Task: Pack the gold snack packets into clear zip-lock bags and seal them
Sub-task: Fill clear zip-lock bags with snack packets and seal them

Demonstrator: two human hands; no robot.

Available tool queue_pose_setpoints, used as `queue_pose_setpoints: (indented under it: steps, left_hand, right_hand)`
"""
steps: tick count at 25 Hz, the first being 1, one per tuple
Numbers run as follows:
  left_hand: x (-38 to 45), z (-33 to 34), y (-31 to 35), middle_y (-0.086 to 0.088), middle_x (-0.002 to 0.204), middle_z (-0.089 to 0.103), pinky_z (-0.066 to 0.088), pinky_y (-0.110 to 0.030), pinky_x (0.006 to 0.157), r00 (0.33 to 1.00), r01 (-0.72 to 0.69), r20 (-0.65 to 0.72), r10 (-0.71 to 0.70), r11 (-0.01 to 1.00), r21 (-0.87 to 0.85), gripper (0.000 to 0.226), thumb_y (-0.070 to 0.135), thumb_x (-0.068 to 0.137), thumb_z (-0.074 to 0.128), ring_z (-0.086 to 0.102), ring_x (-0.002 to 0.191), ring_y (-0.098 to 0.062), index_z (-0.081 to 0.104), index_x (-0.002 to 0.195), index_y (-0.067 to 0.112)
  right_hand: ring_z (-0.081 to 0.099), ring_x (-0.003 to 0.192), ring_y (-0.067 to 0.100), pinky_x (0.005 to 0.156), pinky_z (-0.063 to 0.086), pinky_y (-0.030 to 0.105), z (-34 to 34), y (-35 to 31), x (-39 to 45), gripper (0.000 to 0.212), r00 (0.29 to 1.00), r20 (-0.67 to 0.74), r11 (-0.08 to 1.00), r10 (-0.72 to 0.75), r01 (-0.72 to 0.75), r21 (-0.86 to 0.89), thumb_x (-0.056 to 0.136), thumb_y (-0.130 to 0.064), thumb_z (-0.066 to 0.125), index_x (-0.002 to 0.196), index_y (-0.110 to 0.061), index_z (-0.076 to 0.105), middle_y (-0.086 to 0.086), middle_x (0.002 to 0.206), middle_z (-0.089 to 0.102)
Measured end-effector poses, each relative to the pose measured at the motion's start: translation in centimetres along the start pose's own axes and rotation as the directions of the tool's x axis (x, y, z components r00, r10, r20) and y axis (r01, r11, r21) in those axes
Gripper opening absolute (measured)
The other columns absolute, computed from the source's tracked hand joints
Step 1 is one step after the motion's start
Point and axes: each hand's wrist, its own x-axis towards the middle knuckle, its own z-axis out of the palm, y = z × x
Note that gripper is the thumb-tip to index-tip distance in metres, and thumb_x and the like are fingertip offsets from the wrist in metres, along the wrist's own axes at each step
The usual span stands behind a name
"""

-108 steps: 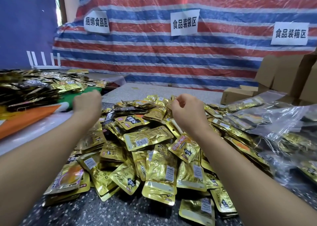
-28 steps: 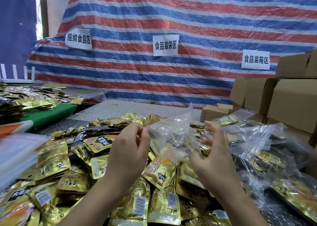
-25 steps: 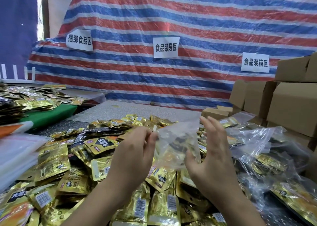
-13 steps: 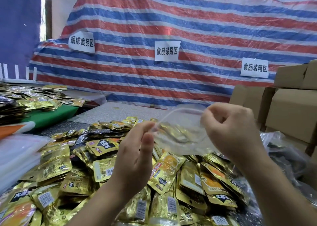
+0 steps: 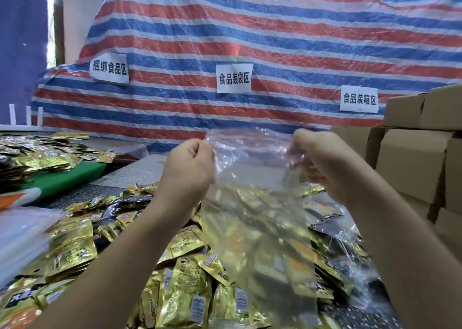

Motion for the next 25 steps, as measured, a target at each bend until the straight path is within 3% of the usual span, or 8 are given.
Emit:
queue_pose_setpoints:
  steps: [3,6,11,14,16,18,22,25]
  left_hand:
    - [-0.4,-0.4,-3.2,-0.002,0.057,0.037,0.026,-0.031,0.053,0.982,0.182,0.035,-0.187,0.976,0.117,0.033,0.033,0.101,0.044,0.033,0.052,-0.015,0.052,0.076,0.013]
    - [-1.6,-1.5,-5.5,0.007,0.044,0.031,0.020,-0.019,0.041,0.964,0.225,0.118,-0.237,0.969,0.103,0.045,0.045,0.100,0.047,0.027,0.039,-0.011,0.063,0.080,0.008]
    - [-2.8,-2.7,-6.6,0.003,0.041,0.047,0.033,-0.017,0.038,0.959,0.218,0.200,-0.199,0.973,-0.075,0.030,0.046,0.091,0.052,0.038,0.035,-0.009,0.075,0.082,0.029]
    - [-3.3,-2.9,-6.9,-0.008,0.054,0.057,0.035,-0.017,0.043,0.960,0.216,0.212,-0.181,0.964,-0.156,0.030,0.050,0.084,0.052,0.046,0.043,-0.010,0.075,0.081,0.031]
    - [-3.4,-2.9,-7.0,-0.004,0.062,0.063,0.036,-0.017,0.043,0.966,0.209,0.194,-0.170,0.957,-0.201,0.028,0.046,0.083,0.056,0.048,0.046,-0.010,0.076,0.080,0.028]
    - [-3.4,-2.9,-7.0,-0.001,0.068,0.068,0.038,-0.016,0.044,0.969,0.208,0.180,-0.169,0.953,-0.222,0.025,0.045,0.080,0.060,0.051,0.047,-0.010,0.077,0.079,0.027]
    - [-3.4,-3.0,-7.0,-0.001,0.069,0.069,0.039,-0.016,0.044,0.967,0.221,0.183,-0.179,0.944,-0.244,0.024,0.045,0.077,0.063,0.053,0.047,-0.009,0.077,0.079,0.025]
    - [-3.3,-3.1,-6.9,0.000,0.068,0.068,0.039,-0.017,0.044,0.962,0.249,0.183,-0.203,0.926,-0.283,0.024,0.043,0.077,0.063,0.052,0.047,-0.010,0.078,0.079,0.025]
  right_hand:
    - [0.030,0.034,0.007,0.040,0.023,0.020,1.3,3.0,0.7,0.022,0.986,0.076,0.969,0.151,-0.132,-0.208,0.088,-0.013,0.049,0.071,-0.006,0.062,-0.002,0.043,0.060]
    - [0.032,0.039,0.008,0.039,0.024,0.021,2.5,6.5,0.7,0.021,0.942,0.241,0.950,0.233,-0.168,-0.264,0.087,-0.015,0.051,0.076,-0.005,0.065,0.002,0.053,0.067]
    - [0.059,0.067,0.019,0.062,0.044,0.032,3.8,10.3,2.1,0.045,0.915,0.286,0.922,0.285,-0.343,0.178,0.103,-0.035,0.048,0.080,-0.005,0.074,0.007,0.078,0.073]
    - [0.057,0.073,0.018,0.060,0.047,0.030,5.2,12.7,1.9,0.023,0.942,0.264,0.939,0.205,-0.113,-0.325,0.092,-0.016,0.061,0.089,0.004,0.071,0.011,0.080,0.070]
    - [0.061,0.061,0.012,0.056,0.047,0.023,6.3,13.3,1.4,0.038,0.895,0.313,0.863,0.317,-0.136,-0.486,0.091,-0.039,0.067,0.094,-0.001,0.073,0.007,0.074,0.073]
    - [0.061,0.049,0.000,0.050,0.046,0.016,7.2,12.8,1.0,0.040,0.854,0.337,0.828,0.398,-0.176,-0.533,0.082,-0.055,0.074,0.080,-0.014,0.074,-0.008,0.060,0.071]
    - [0.057,0.051,0.002,0.047,0.044,0.016,8.0,12.0,0.3,0.028,0.864,0.343,0.891,0.368,-0.223,-0.395,0.076,-0.024,0.087,0.086,-0.015,0.062,-0.004,0.070,0.069]
    - [0.060,0.040,0.002,0.039,0.044,0.016,7.9,11.7,-0.3,0.032,0.911,0.303,0.955,0.279,-0.231,-0.185,0.073,0.000,0.085,0.082,-0.013,0.057,-0.003,0.052,0.067]
